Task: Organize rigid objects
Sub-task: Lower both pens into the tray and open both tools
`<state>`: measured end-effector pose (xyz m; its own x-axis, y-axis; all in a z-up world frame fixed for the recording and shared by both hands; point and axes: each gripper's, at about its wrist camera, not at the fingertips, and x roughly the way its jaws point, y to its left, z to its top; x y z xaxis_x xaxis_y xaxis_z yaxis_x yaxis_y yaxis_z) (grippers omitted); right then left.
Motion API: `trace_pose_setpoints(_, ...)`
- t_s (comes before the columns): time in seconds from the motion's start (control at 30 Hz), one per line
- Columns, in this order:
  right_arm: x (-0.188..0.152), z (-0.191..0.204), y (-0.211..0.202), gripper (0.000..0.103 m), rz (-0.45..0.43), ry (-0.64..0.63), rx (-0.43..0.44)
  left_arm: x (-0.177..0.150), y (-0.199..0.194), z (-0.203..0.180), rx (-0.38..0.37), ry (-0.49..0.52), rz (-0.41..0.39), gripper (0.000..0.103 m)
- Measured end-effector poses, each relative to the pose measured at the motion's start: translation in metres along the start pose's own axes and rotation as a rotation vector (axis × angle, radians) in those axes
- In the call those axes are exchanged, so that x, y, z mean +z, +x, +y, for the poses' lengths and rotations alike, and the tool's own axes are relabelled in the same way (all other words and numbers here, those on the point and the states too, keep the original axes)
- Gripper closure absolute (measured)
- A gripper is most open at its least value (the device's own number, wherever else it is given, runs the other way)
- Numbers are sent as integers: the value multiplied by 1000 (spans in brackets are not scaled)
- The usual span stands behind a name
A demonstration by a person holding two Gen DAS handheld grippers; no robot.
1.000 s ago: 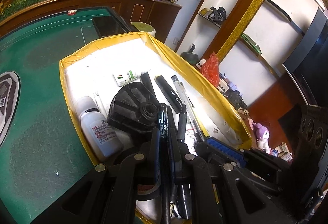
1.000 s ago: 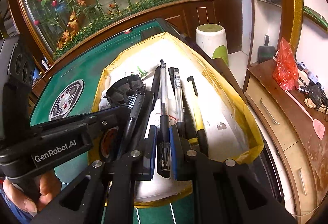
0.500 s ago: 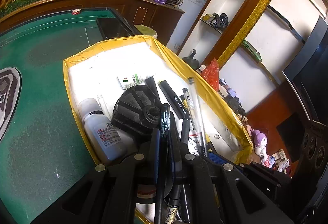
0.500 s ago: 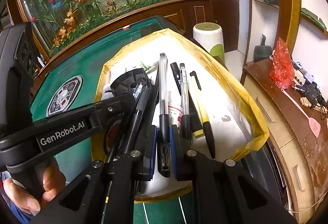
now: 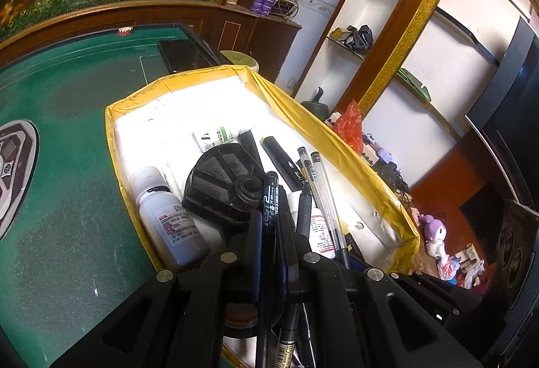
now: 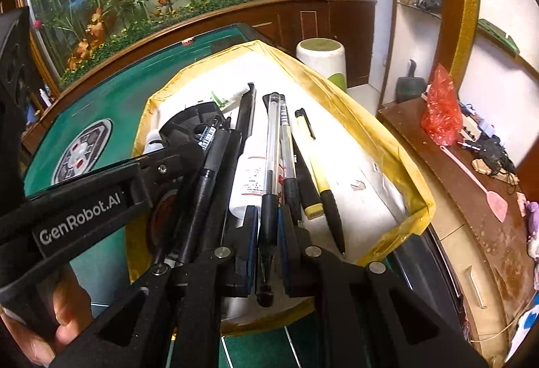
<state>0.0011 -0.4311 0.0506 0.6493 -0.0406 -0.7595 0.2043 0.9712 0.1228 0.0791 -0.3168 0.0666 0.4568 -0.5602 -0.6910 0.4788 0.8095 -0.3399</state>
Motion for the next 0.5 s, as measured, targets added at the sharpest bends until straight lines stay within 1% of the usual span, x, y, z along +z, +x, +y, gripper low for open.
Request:
trace_pose_setpoints(0.13, -1, 4, 1, 92, -6, -6, -48, -3, 0, -2, 10, 24, -10, 94)
trace_pose_setpoints(0.2, 0, 5, 2, 92, -10, -4, -61, -5, 2, -1, 16, 27, -2, 88)
trace_pose_setpoints(0.27, 0, 6, 3, 92, -15, 3, -74, -5, 7, 1, 12, 22, 19, 87)
trace_pose_setpoints(0.37, -1, 7, 4, 92, -15, 4, -95, -5, 9, 2, 15, 21, 20, 84)
trace_pose_setpoints(0.43, 0, 9, 5, 92, -4, -6, -108, -6, 8, 2, 9, 20, 17, 79)
trace_pose_setpoints(0.47, 0, 10, 6, 92, 1, -11, -113, -6, 8, 2, 10, 18, 16, 70)
trace_pose_setpoints(0.5, 0, 11, 6, 92, 6, -13, -119, -6, 9, 3, 18, 15, 18, 53)
